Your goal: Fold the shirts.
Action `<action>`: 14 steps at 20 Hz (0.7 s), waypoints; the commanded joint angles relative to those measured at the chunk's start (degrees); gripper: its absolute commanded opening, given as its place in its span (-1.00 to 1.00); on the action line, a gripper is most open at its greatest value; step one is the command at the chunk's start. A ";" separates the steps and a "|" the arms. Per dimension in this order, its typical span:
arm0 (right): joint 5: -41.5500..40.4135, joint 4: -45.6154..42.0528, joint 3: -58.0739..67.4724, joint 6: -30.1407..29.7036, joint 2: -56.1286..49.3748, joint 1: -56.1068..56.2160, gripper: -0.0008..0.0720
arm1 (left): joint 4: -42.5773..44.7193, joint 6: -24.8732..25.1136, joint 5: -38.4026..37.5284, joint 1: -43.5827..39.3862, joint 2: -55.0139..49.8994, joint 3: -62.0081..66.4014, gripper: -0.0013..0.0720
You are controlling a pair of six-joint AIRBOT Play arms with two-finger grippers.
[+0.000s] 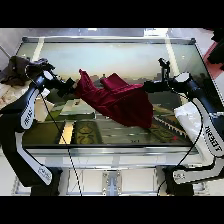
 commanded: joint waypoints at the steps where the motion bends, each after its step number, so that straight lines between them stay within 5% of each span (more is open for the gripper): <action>1: -0.24 0.00 0.04 0.00 0.04 0.04 -0.90 | -1.88 2.21 -1.88 0.02 -0.11 0.09 -0.75; 2: -0.24 0.00 0.04 0.00 0.04 0.04 -0.90 | -2.84 3.32 -1.84 0.02 -0.09 0.09 -0.91; 6: -0.63 -1.55 0.48 0.00 1.77 -0.07 -0.90 | -6.43 11.21 -2.32 0.04 2.23 4.96 -0.92; 10: 1.44 -15.65 6.14 6.16 10.99 -0.07 -0.90 | -5.29 24.20 -8.70 0.04 11.34 16.72 -0.92; 14: 2.12 -29.59 12.41 12.76 25.44 -0.07 -0.91 | 3.74 27.96 -13.42 0.04 27.10 20.90 -0.92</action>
